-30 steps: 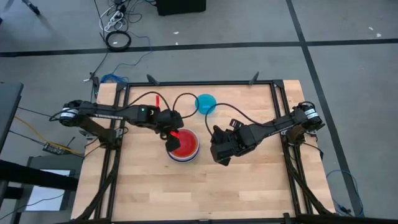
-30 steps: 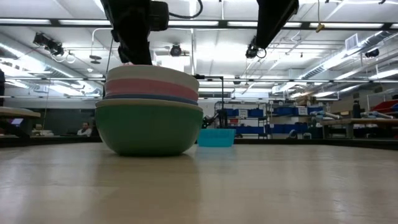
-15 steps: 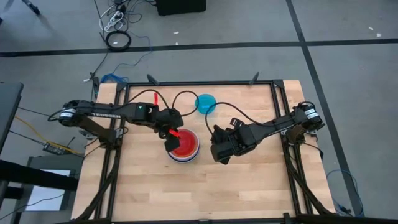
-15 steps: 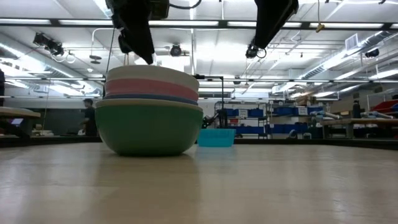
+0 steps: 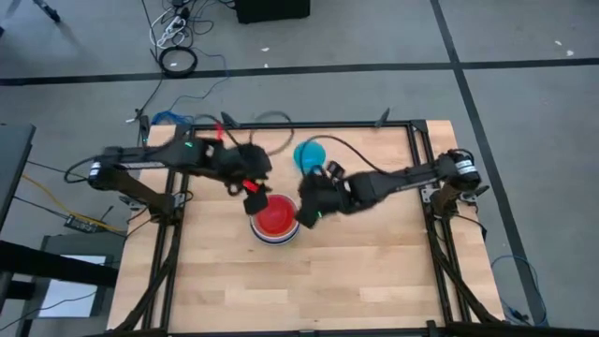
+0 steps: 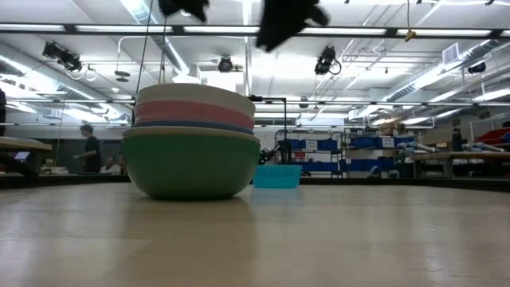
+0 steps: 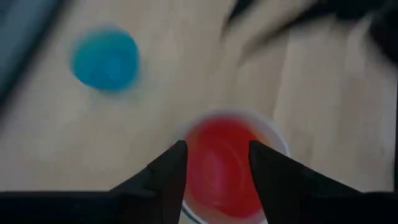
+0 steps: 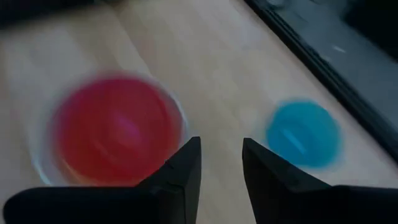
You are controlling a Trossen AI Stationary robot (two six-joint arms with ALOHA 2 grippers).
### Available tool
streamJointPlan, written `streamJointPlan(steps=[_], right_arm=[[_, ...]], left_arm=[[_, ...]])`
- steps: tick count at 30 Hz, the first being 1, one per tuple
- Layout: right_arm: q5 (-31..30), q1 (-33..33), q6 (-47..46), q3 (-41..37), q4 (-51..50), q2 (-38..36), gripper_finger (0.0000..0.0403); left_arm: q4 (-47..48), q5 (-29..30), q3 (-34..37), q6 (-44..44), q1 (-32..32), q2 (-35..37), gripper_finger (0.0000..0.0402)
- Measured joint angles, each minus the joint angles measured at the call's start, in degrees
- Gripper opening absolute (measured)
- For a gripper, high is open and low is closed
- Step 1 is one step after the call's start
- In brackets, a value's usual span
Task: Nest bowls inside each other
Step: Stack the red bowl on top of the yellow bowl
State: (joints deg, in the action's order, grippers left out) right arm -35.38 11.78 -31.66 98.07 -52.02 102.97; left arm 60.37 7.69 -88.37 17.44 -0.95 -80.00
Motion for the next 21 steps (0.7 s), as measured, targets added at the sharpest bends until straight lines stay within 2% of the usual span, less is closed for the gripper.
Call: streamJointPlan(steps=[4,9,14,17,21], right_arm=[[8.9,-4.9,5.5,-3.6,19.0,0.1,0.0101],[19.9,-7.7,5.7,-10.7,39.4,0.4,0.0101],[22.0,-7.8,4.4,-18.1,59.7,2.6,0.01],[21.7,-7.7,3.0,-19.7,64.0,4.3,0.01],[21.6,-7.9,0.6,-20.1,64.3,9.1,0.01]], left_arm=[[1.9,4.5,-10.4,-2.7,-0.3,1.4,0.018],[2.2,6.0,-18.7,-5.6,-0.2,3.7,0.0179],[2.0,8.9,-21.8,-6.7,-0.2,6.2,0.0179],[2.7,9.8,-21.8,-6.6,-0.2,7.5,0.0179],[2.8,10.3,-21.8,-6.5,-0.2,8.2,0.0179]])
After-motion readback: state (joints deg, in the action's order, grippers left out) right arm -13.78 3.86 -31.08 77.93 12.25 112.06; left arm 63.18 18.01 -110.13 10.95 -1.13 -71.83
